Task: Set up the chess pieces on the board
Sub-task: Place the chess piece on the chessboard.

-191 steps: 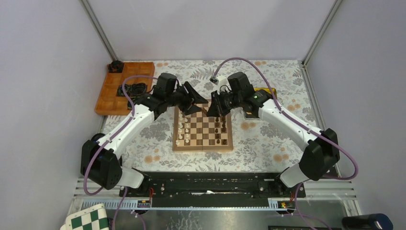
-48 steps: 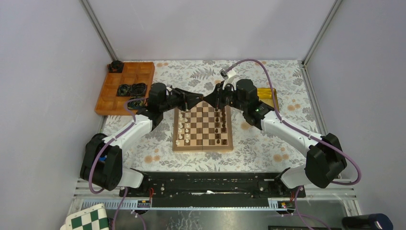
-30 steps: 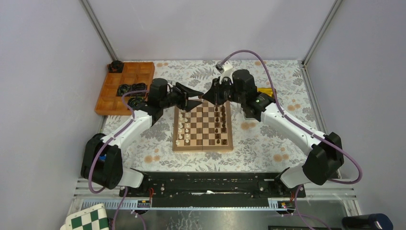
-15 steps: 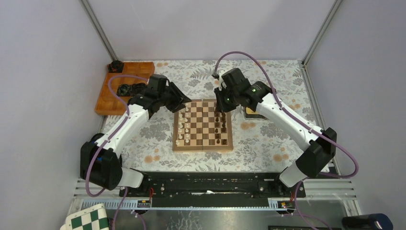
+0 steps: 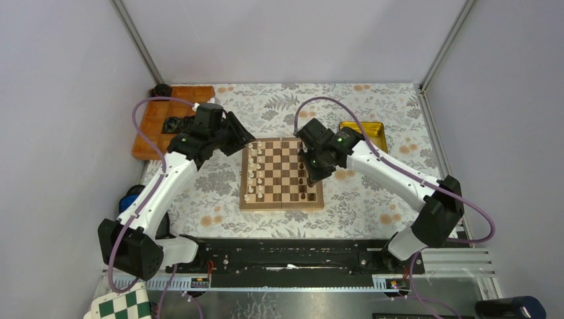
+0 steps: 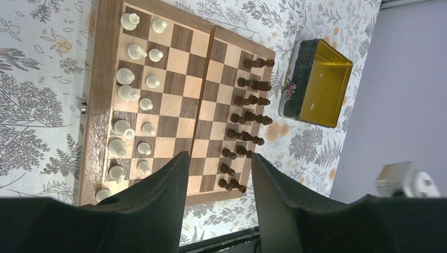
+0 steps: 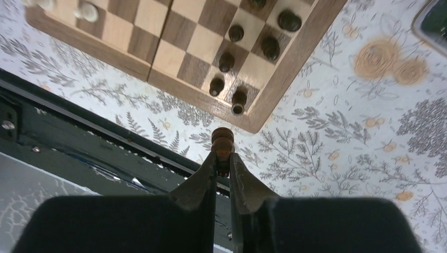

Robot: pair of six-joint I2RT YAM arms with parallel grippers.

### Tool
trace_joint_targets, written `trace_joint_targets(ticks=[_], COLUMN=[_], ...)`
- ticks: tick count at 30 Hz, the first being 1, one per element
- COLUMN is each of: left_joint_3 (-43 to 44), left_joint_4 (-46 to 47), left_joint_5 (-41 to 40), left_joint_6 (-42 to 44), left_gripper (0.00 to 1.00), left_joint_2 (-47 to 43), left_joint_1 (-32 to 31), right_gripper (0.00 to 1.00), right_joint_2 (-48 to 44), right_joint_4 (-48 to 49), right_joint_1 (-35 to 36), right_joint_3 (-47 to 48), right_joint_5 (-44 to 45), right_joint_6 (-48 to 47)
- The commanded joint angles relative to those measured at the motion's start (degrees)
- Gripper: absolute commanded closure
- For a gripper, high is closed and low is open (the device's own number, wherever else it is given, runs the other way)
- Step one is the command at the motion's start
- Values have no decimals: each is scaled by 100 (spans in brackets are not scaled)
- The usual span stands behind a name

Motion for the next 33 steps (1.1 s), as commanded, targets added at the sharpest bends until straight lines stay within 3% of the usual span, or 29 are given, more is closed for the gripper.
trace_joint_targets(ticks=[1, 33], left_joint_3=[150, -226], left_joint_4=[-142, -180], left_joint_5=[-247, -435], left_joint_6=[297, 493], left_gripper=[46, 44], left_joint_2=[-161, -584], left_joint_1=[-19, -10], right_gripper=[100, 100], right_joint_2=[-106, 1215], right_joint_4=[-99, 521], right_joint_1=[175, 177], right_joint_3=[-237, -73], right_joint_5=[231, 837], right_joint_6=[295, 121])
